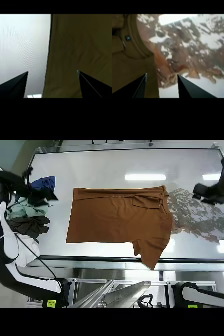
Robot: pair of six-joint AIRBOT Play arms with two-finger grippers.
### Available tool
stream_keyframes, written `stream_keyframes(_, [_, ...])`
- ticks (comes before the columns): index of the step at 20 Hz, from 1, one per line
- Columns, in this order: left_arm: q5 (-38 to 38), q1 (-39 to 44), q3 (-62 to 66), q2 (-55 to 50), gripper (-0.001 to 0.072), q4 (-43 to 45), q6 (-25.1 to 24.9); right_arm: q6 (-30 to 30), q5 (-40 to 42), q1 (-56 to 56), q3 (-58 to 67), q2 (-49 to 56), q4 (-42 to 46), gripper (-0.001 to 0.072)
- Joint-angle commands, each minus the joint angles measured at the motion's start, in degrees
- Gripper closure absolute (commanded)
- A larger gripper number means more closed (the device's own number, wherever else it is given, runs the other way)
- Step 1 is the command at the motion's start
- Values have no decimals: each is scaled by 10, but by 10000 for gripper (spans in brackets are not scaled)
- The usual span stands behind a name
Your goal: Fold the shirts.
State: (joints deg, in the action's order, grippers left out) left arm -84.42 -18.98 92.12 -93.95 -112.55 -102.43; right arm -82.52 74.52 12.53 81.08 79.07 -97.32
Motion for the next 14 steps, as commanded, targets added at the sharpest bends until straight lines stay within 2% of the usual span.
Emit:
stream_keyframes(1, [64, -21, -261, 89, 12, 3, -3, -19, -16, 38, -186, -109, -90, 237])
stream_keyframes(3, [118, -21, -356, 94, 12, -63, -57, -51, -15, 79, -263, -137, -186, 237])
stream_keyframes(5, [137, -21, -387, 68, 12, -121, -90, -85, -4, 121, -313, -148, -258, 237])
stream_keyframes(8, [120, -21, -362, 13, 13, -120, -91, -92, 21, 150, -361, -157, -264, 229])
stream_keyframes(9, [106, -20, -348, -3, 13, -122, -91, -92, 26, 151, -375, -159, -264, 165])
stream_keyframes(10, [94, -17, -339, -13, 68, -122, -90, -93, 26, 151, -388, -160, -264, 156])
stream_keyframes(11, [85, -11, -335, -17, 187, -122, -90, -93, 26, 151, -403, -159, -264, 156])
stream_keyframes(12, [81, -2, -334, -16, 319, -122, -92, -94, 26, 151, -421, -159, -264, 157])
stream_keyframes(14, [74, 19, -334, -16, 667, -120, -93, -106, 12, 151, -458, -159, -267, 156])
